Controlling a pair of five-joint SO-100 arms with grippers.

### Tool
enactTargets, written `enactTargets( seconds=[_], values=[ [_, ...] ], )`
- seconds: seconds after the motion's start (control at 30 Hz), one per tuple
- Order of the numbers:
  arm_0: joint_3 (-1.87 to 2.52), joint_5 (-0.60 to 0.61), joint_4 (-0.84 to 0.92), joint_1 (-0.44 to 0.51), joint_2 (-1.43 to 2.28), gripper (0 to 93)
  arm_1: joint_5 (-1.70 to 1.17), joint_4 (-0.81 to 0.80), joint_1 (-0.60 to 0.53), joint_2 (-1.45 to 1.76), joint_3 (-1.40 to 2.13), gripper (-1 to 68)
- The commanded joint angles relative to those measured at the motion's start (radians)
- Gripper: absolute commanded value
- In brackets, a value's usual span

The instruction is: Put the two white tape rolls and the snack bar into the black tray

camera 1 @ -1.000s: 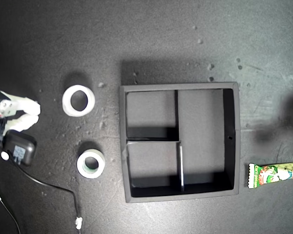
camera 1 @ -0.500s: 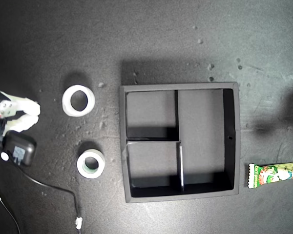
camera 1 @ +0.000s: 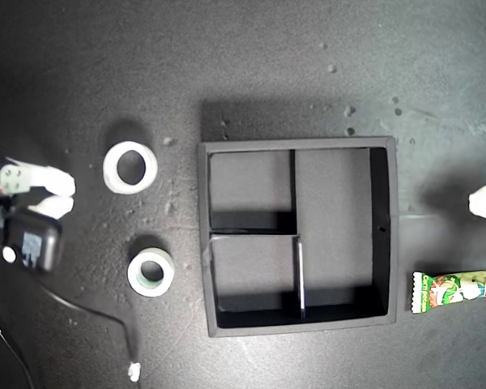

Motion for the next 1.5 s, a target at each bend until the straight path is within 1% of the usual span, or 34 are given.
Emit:
enactTargets(
  seconds=[0.0,0.07,0.17,0.23,0.37,0.47,0.6,1.03,1.07,1.13,1.2,1.23,1.27,1.3,1.33,1.47],
  values=[
    [0.021,0.293,-0.179,0.015,0.044,2.8,-0.005,-0.035,0.015,0.005,0.012,0.0],
    [-0.057,0.39,-0.199,0.0,0.044,12.5,0.077,-0.035,0.055,0.005,0.012,-0.1],
    [-0.173,0.48,-0.196,-0.04,0.046,19.3,0.143,-0.046,0.08,0.005,0.012,-0.2],
    [-0.25,0.526,-0.179,-0.048,-0.034,20.9,0.155,-0.046,0.077,0.005,0.012,-0.2],
    [-0.41,0.571,-0.221,-0.017,-0.445,22.8,0.179,-0.037,0.061,0.005,0.012,-0.2],
    [-0.511,0.581,-0.249,-0.005,-0.726,22.4,0.173,-0.04,0.029,0.005,0.012,-0.2],
    [-0.603,0.586,-0.265,-0.011,-0.965,21.7,0.133,-0.061,-0.023,0.005,0.012,-0.1],
    [-0.738,0.62,-0.298,-0.081,-1.289,20.4,0.186,-0.071,-0.005,0.005,0.012,-0.2],
    [-0.752,0.62,-0.301,-0.089,-1.319,19.2,0.198,-0.084,0.0,0.005,0.012,-0.3],
    [-0.787,0.614,-0.302,-0.106,-1.381,14.6,0.236,-0.176,0.002,0.005,0.012,-0.3],
    [-0.819,0.6,-0.298,-0.121,-1.417,9.1,0.391,-0.295,0.02,0.005,0.012,-0.4],
    [-0.833,0.598,-0.288,-0.126,-1.42,7.1,0.557,-0.314,0.046,0.005,0.012,-0.4],
    [-0.847,0.6,-0.275,-0.129,-1.413,5.4,0.736,-0.318,0.066,0.005,0.012,-0.4],
    [-0.867,0.607,-0.252,-0.135,-1.397,3.9,0.919,-0.287,0.078,0.005,0.012,-0.5],
    [-0.894,0.62,-0.221,-0.143,-1.378,2.8,1.019,-0.275,0.091,0.005,0.012,-0.5],
    [-1.15,0.71,-0.041,-0.175,-1.348,0.8,1.157,-0.21,0.173,0.005,0.012,-0.5]
  ],
)
